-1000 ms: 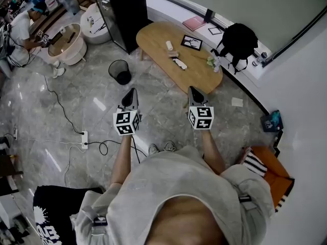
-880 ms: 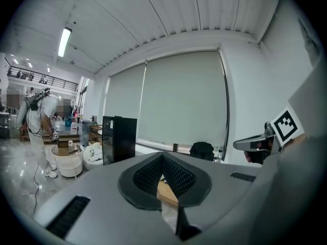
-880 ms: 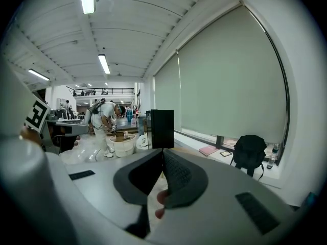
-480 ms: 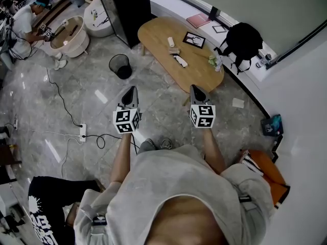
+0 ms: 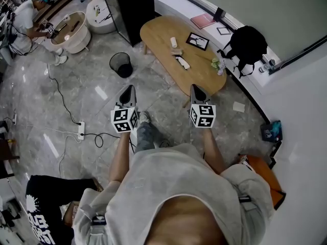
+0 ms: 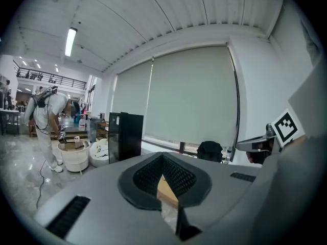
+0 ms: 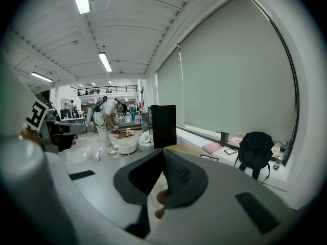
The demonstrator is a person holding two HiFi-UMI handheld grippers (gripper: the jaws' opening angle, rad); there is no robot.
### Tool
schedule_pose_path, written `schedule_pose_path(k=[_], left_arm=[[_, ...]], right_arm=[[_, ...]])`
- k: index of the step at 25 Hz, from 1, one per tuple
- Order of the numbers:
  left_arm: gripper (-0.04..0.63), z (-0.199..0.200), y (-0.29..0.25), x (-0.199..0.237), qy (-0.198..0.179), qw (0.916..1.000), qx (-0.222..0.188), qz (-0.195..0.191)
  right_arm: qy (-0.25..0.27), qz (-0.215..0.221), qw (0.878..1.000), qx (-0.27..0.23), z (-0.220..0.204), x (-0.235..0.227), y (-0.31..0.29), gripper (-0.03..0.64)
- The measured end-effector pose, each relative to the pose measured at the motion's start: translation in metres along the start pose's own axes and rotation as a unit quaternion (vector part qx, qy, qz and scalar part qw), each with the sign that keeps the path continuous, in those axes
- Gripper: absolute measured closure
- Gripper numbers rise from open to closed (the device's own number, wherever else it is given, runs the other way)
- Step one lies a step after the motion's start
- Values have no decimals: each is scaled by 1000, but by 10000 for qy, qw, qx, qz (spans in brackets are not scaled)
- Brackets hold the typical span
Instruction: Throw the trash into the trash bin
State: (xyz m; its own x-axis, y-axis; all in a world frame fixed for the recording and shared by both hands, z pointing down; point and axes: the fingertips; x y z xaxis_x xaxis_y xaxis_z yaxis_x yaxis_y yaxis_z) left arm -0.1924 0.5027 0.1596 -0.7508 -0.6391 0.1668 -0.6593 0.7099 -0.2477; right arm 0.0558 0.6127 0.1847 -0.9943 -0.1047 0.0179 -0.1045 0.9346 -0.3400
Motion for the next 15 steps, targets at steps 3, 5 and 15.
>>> schedule_pose_path(k=[3,5,15], left_arm=[[577,0,-17,6,43,10000,11,-28],[577,3,-32,14,74,10000,-1,-49],[577,41,-138,65,103,9990,-9,-443]], right_arm=[[30,-21,10000,15,5,-4,-17,588],[62,-42,10000,12,10,-7,-32,588],[83,-369,9993,34,55,-16,-130,588]])
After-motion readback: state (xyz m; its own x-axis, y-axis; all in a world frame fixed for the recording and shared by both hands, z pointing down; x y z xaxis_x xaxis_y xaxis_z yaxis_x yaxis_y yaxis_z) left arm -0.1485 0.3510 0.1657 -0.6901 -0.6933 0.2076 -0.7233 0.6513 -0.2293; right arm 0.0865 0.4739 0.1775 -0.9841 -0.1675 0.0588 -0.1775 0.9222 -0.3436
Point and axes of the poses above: the fingertips, and each gripper's own axes: y backward along the fingers, x to its left, z out of its top, and after that the axes turned 5 degrees about y, right-handed
